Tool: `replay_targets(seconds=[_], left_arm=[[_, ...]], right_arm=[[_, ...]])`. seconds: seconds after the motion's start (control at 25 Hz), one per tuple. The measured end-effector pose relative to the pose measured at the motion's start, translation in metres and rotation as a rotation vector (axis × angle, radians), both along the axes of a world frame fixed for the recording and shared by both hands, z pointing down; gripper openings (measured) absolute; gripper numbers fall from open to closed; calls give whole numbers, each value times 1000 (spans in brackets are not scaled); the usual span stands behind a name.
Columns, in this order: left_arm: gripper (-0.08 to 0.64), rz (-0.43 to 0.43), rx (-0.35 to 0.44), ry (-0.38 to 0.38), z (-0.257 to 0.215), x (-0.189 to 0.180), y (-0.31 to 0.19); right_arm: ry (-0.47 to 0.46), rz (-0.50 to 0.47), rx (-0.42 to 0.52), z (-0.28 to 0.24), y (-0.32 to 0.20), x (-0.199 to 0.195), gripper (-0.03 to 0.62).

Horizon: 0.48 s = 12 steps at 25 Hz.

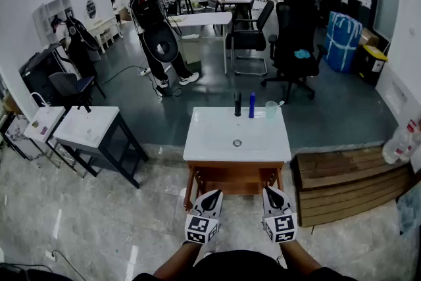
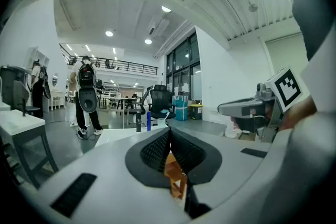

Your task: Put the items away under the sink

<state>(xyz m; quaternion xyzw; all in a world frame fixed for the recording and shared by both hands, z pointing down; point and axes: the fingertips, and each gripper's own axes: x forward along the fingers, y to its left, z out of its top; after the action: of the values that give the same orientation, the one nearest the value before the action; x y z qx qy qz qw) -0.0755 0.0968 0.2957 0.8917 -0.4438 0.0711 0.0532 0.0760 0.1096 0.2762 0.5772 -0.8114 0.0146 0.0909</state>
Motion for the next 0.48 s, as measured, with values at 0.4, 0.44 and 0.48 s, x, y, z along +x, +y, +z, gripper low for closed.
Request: replay_targets(seconds=[0.4, 0.44, 0.48], left_arm=[[18, 27, -20, 3, 10, -1, 10], [18, 30, -20, 3, 10, -3, 11], [20, 33, -20, 2, 10, -6, 11]], right_arm=[[-5, 13, 9, -2, 6, -11, 17], [-16, 11, 9, -2, 8, -14, 17], [-30, 9, 8, -1, 8, -18, 18]])
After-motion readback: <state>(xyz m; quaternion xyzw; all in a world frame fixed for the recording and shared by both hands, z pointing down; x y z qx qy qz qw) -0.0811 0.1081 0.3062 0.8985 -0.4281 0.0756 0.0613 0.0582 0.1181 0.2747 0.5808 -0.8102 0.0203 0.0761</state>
